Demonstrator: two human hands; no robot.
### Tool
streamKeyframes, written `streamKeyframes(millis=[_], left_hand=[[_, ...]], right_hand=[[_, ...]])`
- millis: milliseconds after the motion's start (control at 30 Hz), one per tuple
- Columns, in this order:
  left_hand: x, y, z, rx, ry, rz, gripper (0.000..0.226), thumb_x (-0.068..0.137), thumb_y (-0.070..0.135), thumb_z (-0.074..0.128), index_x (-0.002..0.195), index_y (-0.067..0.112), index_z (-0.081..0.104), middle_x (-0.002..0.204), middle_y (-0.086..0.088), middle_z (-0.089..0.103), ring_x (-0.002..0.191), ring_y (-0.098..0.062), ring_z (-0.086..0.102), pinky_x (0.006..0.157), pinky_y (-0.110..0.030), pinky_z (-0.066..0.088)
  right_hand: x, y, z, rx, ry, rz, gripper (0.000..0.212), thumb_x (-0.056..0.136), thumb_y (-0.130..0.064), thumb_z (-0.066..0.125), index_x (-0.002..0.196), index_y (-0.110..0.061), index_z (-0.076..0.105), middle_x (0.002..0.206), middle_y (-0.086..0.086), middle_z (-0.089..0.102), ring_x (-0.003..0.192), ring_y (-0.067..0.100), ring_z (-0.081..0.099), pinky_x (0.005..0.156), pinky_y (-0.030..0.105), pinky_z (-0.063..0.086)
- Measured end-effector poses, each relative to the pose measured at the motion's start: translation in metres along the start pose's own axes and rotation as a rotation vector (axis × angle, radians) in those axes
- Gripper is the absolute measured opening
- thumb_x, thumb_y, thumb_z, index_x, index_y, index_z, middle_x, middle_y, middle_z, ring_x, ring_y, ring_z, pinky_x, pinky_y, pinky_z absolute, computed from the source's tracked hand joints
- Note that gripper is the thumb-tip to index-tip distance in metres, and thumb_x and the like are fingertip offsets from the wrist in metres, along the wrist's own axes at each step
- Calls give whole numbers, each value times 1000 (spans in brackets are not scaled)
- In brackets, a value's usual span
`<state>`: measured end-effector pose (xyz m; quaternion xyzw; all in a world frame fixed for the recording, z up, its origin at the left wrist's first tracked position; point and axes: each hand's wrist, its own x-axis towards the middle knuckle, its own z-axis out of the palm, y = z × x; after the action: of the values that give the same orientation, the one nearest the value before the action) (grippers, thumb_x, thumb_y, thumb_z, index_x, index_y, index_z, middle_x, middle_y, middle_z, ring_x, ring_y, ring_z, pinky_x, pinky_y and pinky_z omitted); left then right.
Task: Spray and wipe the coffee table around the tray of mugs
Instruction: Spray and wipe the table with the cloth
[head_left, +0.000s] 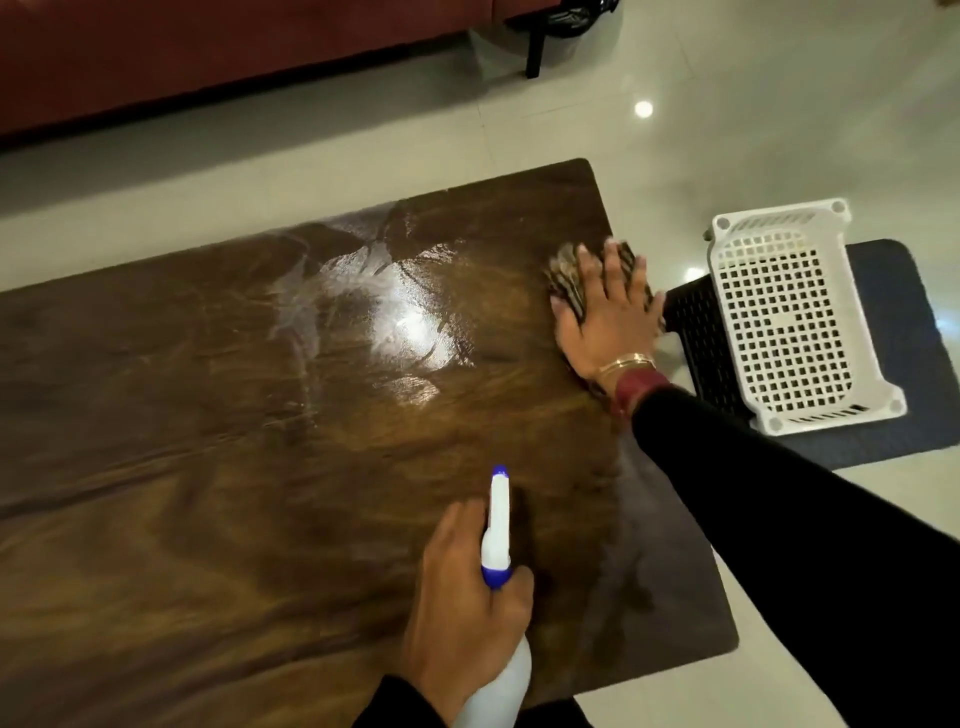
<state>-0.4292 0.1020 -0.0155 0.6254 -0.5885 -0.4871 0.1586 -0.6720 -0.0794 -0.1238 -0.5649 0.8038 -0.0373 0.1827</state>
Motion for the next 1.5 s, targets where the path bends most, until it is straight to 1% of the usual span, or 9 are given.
streamKeyframes(millis=[133, 300, 467, 633, 867, 1033, 1167, 1367, 1500], left_hand=[[-37, -8, 11, -21, 38, -13, 36, 64, 14, 77, 94, 27, 60, 87, 9, 62, 78, -14, 64, 68, -35, 59], [-54, -4, 11, -41, 73, 33, 35, 62, 7, 72, 91, 24, 62, 84, 6, 59, 73, -16, 61, 64, -34, 54], [-58, -7, 11, -24, 67, 97, 35, 62, 4, 74, 90, 21, 62, 82, 6, 59, 71, -17, 61, 61, -37, 54], [-67, -16, 14, -18, 49, 120, 43, 63, 3, 79, 94, 26, 60, 83, 6, 59, 72, -17, 62, 60, -38, 56], [-80, -21, 16, -21, 55, 165, 41, 64, 3, 75, 94, 24, 56, 84, 2, 58, 71, -17, 60, 61, -42, 54], [-86, -26, 13, 17, 40, 181, 41, 67, 10, 77, 95, 29, 54, 86, 4, 59, 73, -16, 60, 63, -38, 57], [-99, -30, 12, 7, 22, 195, 41, 66, 7, 78, 92, 28, 53, 83, 5, 58, 70, -20, 59, 61, -43, 56], [-109, -31, 18, 21, 17, 198, 36, 66, 7, 74, 93, 23, 57, 83, 4, 57, 69, -20, 58, 60, -43, 53], [-118, -29, 22, 27, 28, 196, 24, 64, 5, 71, 84, 11, 60, 77, 1, 57, 67, -20, 57, 61, -43, 50]], right_hand=[[0, -44, 21, -74, 13, -122, 80, 96, -63, 40, 166, -36, 12, 176, 1, 5, 160, 42, 0, 122, 72, 6], [-135, -26, 39, -111, -66, -468, 86, 89, -58, 51, 165, -37, 16, 176, -4, 8, 162, 34, 1, 123, 68, 10], [-138, 48, 23, -106, -77, -313, 86, 87, -57, 49, 165, -38, 18, 176, -5, 9, 162, 32, 5, 121, 72, 14], [-63, 9, 20, -48, 32, -100, 77, 95, -60, 43, 164, -37, 20, 175, -2, 13, 160, 39, 7, 121, 72, 10], [-183, 11, 46, -96, -22, -363, 86, 89, -56, 53, 166, -37, 17, 176, -5, 9, 162, 31, 2, 123, 68, 11], [-190, 80, 29, -48, 3, -92, 85, 86, -58, 48, 164, -36, 21, 175, -6, 12, 161, 33, 9, 120, 70, 17], [-139, 43, 35, 7, 92, 57, 78, 94, -60, 44, 164, -34, 22, 175, -1, 14, 160, 39, 9, 121, 71, 15], [-226, 5, 59, -23, 19, -203, 91, 86, -54, 53, 166, -34, 15, 176, -2, 7, 161, 36, 1, 124, 67, 11], [-299, 51, 65, -31, -25, -235, 93, 79, -57, 50, 165, -36, 22, 175, -6, 10, 162, 30, 7, 121, 68, 16]])
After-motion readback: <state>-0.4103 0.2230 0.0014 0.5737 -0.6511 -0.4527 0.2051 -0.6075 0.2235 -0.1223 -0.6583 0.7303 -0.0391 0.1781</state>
